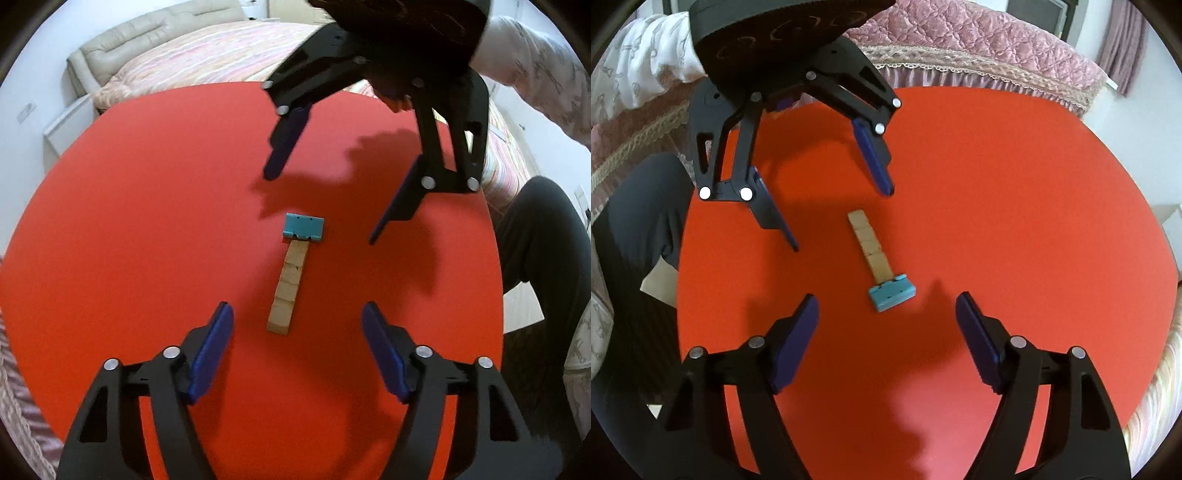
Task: Collect trash
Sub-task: 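Grasp the wooden strip with the left tool while the right tool pulls off the teal clip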
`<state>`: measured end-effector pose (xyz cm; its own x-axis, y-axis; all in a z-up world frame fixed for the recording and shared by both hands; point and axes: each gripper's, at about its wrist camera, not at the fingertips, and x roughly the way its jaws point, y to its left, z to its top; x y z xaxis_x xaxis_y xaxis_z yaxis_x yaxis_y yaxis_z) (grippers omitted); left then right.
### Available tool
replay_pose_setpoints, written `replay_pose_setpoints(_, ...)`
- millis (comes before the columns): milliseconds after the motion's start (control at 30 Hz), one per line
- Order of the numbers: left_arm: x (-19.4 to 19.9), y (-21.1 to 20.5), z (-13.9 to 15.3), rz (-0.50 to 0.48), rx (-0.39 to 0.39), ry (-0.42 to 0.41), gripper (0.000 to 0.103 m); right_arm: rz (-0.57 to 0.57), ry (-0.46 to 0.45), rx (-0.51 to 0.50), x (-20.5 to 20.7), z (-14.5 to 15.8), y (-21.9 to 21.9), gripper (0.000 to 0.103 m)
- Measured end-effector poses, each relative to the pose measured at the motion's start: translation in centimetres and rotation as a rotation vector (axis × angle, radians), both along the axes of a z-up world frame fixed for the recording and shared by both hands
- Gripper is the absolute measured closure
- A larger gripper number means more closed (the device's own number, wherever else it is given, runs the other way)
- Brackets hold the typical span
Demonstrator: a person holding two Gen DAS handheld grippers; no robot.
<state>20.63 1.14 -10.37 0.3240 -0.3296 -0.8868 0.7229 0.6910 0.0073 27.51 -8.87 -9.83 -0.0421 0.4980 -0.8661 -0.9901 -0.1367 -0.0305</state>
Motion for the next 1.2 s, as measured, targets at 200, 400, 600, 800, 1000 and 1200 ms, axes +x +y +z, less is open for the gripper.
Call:
replay_pose_setpoints(200,0.3,0.2,0.2,-0.011,-0.011,-0.015,0.058,0.049,0.01,-0.01,0.4,-0.8,0.6,0.044)
replay_pose_setpoints(400,-0.8,0.1,0.5,-0.028,-0.008,-0.015,0.08,0.087,0.022,0.01,0.3,-0.8,0.9,0.063)
replay_pose_setpoints(600,0.6,0.3,0.3,-0.006,-0.016,-0.004,0.09,0.077,0.047,0.012,0.3,-0.8,0.9,0.076)
replay_pose_setpoints(800,0.6,0.3,0.3,0.021,0.0,-0.01,0.091,0.042,0.041,0.007,0.3,-0.8,0.8,0.076)
replay_pose_setpoints(1000,0.2,0.4,0.6,0.053,0.014,-0.011,0.091,-0.003,0.026,-0.013,-0.1,-0.5,0.1,0.076)
replay_pose_setpoints(1200,-0.9,0.2,1.9,0.095,0.015,-0.028,0.091,-0.048,0.015,-0.005,-1.1,0.9,-1.2,0.076)
